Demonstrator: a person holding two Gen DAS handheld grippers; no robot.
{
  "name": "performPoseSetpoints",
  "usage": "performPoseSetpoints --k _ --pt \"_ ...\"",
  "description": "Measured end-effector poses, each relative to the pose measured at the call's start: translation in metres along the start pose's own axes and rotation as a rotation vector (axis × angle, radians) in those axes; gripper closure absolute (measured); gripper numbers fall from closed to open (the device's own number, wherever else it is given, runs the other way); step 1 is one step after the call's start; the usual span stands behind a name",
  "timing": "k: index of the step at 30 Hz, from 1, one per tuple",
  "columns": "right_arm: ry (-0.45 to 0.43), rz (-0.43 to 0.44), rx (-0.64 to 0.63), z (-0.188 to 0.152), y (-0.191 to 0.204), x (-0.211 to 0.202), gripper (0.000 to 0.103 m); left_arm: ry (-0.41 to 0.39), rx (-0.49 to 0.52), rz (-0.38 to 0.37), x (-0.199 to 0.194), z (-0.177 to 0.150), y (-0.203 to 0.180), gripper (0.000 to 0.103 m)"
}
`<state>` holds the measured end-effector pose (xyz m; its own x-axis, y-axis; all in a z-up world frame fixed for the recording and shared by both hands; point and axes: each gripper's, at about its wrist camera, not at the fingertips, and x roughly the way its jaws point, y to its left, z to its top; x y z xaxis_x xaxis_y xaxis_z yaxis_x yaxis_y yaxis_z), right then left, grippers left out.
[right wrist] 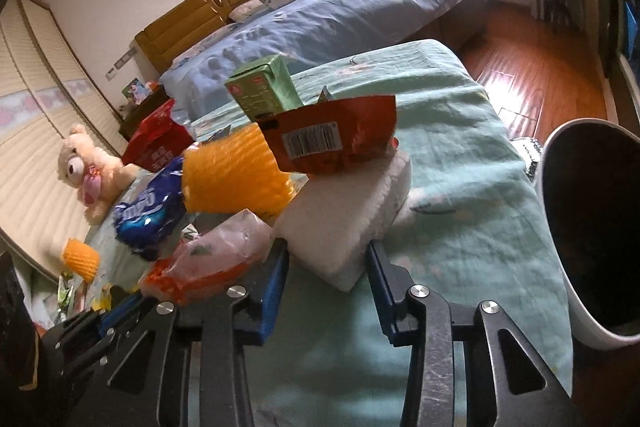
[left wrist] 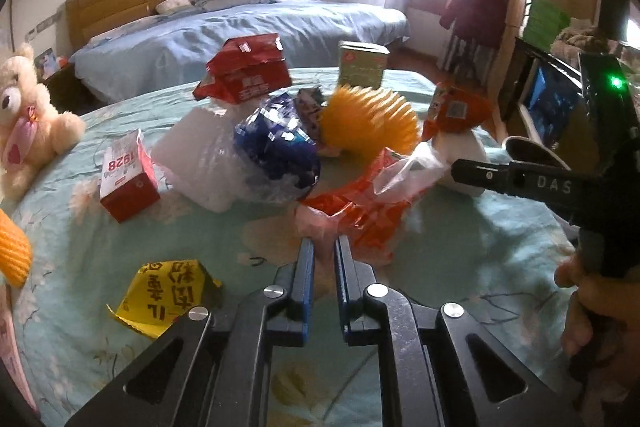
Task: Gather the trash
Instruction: 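Grasp the red plastic bag with the left gripper while the right gripper grasps the white foam block, then carry the red bag and white foam block over the black trash bin with both grippers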
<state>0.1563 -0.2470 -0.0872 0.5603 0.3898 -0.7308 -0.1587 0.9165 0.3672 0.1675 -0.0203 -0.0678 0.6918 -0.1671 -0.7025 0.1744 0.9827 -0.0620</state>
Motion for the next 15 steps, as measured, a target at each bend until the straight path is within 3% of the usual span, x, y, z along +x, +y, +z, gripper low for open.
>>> performPoseSetpoints --k 15 --pt "-0.037 -0.027 0.039 -0.019 -0.034 -0.052 0.063 -0.020 0.027 -0.093 -0.026 -0.010 -0.027 0.098"
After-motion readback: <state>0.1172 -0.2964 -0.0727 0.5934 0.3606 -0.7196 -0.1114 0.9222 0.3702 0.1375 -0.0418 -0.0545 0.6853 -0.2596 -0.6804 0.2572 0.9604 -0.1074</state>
